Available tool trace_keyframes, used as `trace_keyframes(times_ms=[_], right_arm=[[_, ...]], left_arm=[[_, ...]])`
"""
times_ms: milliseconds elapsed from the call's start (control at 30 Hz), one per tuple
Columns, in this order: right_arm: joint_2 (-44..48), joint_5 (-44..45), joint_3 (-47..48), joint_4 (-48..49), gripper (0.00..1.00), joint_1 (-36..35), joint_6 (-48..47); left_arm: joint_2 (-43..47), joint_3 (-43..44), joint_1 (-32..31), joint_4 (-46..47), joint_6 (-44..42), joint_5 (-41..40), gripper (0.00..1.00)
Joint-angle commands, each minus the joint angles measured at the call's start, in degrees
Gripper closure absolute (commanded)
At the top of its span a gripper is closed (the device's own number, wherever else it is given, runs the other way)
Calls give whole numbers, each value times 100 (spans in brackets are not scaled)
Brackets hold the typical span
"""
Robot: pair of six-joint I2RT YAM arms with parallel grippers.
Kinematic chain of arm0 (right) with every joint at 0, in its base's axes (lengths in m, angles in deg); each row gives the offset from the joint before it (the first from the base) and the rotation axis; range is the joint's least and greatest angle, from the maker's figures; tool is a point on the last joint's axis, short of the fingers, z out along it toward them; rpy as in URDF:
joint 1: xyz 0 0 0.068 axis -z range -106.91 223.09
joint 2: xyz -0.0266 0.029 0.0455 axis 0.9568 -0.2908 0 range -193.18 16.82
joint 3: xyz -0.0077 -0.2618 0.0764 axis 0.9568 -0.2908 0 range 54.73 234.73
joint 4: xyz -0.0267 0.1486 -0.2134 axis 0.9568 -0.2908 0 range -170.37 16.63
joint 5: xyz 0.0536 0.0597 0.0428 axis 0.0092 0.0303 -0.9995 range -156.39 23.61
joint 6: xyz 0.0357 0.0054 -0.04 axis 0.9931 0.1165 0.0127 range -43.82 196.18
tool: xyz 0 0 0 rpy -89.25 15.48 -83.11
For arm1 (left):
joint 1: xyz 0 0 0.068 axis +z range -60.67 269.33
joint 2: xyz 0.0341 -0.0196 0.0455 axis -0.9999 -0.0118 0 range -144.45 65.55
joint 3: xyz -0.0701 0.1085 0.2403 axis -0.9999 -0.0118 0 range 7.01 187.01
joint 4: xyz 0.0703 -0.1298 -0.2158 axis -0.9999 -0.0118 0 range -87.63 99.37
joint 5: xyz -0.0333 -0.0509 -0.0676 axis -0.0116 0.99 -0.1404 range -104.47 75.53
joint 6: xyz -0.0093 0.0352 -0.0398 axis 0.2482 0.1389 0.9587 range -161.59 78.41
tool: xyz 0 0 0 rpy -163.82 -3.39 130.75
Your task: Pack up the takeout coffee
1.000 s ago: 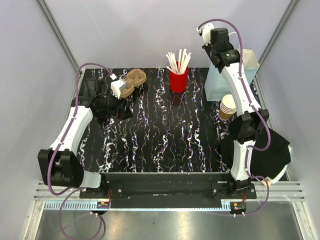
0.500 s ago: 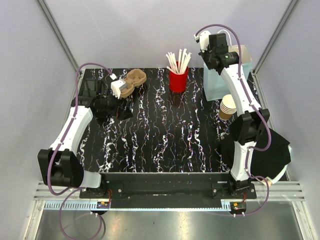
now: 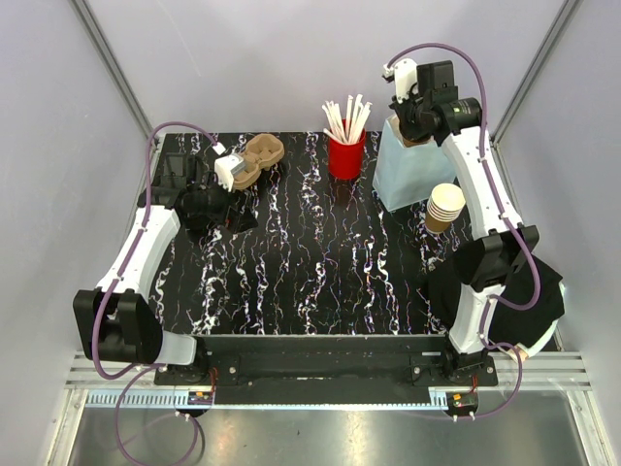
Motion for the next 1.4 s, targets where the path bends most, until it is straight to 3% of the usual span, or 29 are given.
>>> trace_keyframes(times_ms=[0,500,833,1133,1367], right_arm=[[267,-522,100,-323,100,92,148],[223,-2333,461,-1370,100,84,763],[267,-2229,592,-1343,100,92,790],[-426,-1860,1892,-1695,100,92,597],[-822,-1219,2157,-1634,100,84,377]], left_arm=[[51,-37,34,215,47,211,1],[16,-28,34,224,65,246,1],[16,-64,34,241,74,254,1],[8,-81,43,250,100,255,1],[-10,-81,43,250,91,246,1]])
